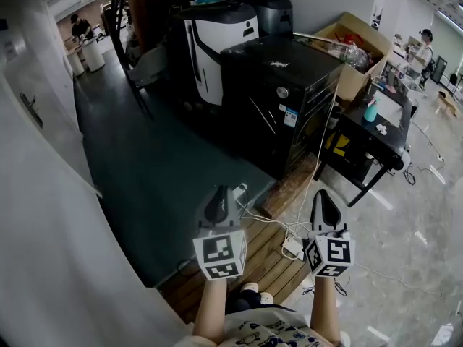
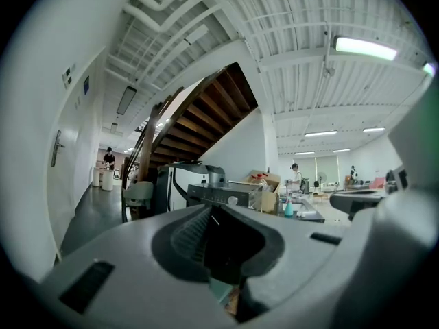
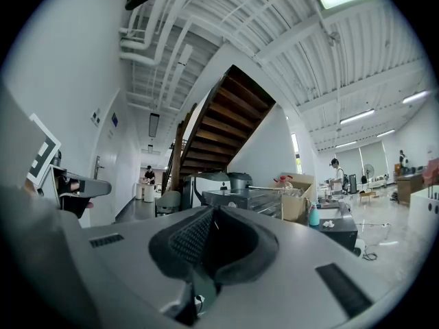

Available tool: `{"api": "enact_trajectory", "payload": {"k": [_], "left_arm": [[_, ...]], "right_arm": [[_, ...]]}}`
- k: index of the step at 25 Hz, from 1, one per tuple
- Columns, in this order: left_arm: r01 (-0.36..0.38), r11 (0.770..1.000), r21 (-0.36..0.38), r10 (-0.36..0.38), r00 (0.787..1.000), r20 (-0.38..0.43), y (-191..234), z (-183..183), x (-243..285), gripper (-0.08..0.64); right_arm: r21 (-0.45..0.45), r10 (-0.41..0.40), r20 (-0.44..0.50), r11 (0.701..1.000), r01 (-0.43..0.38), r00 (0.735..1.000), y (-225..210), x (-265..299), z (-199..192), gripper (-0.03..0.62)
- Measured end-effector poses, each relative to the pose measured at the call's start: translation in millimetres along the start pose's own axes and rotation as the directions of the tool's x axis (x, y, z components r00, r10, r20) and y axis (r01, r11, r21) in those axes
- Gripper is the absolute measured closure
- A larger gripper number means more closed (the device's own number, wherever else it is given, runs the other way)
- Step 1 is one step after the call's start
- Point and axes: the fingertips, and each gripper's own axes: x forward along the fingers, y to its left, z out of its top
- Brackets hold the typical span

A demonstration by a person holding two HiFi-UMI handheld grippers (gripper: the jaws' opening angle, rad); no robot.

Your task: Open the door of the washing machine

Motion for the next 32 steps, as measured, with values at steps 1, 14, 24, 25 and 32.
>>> {"api": "enact_trajectory", "payload": {"k": [1, 14, 24, 25, 32], "left_arm": [[-0.003, 1.000, -0.004, 0.003, 1.000, 0.004, 1.4, -0.4, 1.9, 0.536], [0.058, 0.998, -0.019, -0.059, 0.997, -0.051, 14.1, -21.9, 24.0, 0.364], [0.083, 0.996, -0.019, -0.084, 0.993, -0.084, 20.1, -37.2, 36.0, 0.364], [0.084, 0.996, -0.022, -0.086, 0.992, -0.091, 19.8, -40.4, 38.6, 0.364], [0.091, 0.996, -0.024, -0.093, 0.985, -0.144, 15.3, -59.3, 74.9, 0.364]], "right_arm": [[0.003, -0.001, -0.003, 1.000, 0.001, 1.000, 0.3, 1.3, -1.3, 0.571], [0.008, -0.058, -0.025, 0.998, 0.058, 0.998, 13.4, 5.7, -18.6, 0.571], [-0.010, -0.076, -0.077, 0.997, 0.075, 0.994, 21.7, 12.8, -33.2, 0.571], [-0.012, -0.076, -0.081, 0.997, 0.076, 0.994, 20.9, 14.8, -34.9, 0.571], [-0.011, -0.079, -0.117, 0.997, 0.078, 0.990, 6.9, 47.7, -50.9, 0.571]]}}
